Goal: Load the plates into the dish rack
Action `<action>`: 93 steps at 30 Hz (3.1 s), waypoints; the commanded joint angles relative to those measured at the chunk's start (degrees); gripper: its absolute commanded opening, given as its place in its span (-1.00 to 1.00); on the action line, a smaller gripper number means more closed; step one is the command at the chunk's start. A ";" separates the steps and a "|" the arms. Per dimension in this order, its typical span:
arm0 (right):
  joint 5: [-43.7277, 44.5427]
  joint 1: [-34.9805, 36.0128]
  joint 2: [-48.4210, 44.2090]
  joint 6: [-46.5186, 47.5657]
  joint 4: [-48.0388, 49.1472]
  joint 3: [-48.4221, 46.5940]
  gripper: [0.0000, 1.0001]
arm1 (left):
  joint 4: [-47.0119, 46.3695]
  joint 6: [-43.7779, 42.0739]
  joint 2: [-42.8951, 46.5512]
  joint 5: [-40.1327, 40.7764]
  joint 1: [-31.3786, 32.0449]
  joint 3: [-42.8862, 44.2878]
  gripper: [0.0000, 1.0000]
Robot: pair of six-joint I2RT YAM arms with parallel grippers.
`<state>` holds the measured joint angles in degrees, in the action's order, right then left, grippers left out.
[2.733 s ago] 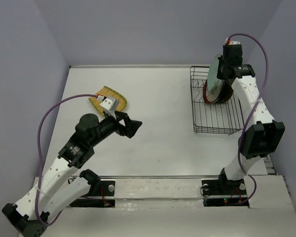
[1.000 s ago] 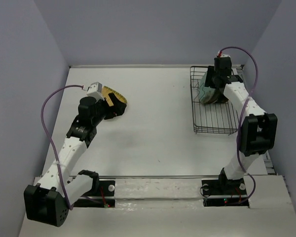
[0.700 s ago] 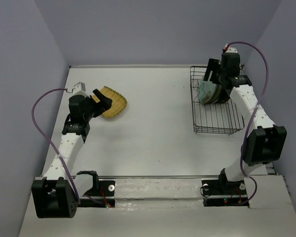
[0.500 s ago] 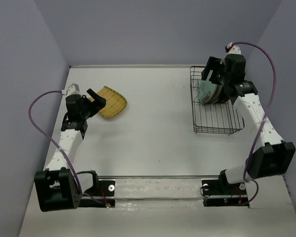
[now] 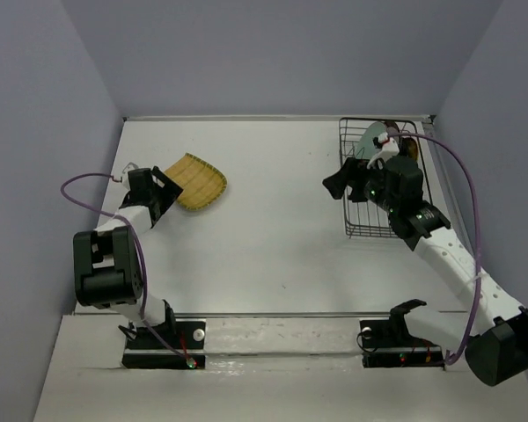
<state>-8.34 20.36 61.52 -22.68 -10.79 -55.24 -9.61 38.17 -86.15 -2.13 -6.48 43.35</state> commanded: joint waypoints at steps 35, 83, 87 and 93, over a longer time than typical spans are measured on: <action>-7.31 16.37 13.18 -11.33 24.40 7.96 0.67 | -17.11 1.73 -17.30 -13.78 -5.30 8.94 -0.52; -1.49 17.35 16.35 15.01 -10.56 -15.59 0.96 | -28.02 6.93 27.00 -32.30 14.21 -16.03 -0.89; -7.55 16.20 17.49 18.01 -12.50 -17.96 0.96 | -25.38 2.97 25.77 -39.95 16.49 -12.25 -0.89; -17.49 15.15 17.94 17.76 -11.46 -17.54 0.95 | -24.76 1.03 23.48 -47.88 20.54 -8.02 -0.89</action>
<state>-17.12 35.99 79.99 -7.05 -21.39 -71.42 -31.88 41.25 -62.72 -41.50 12.32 30.98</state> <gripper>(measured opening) 0.980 0.125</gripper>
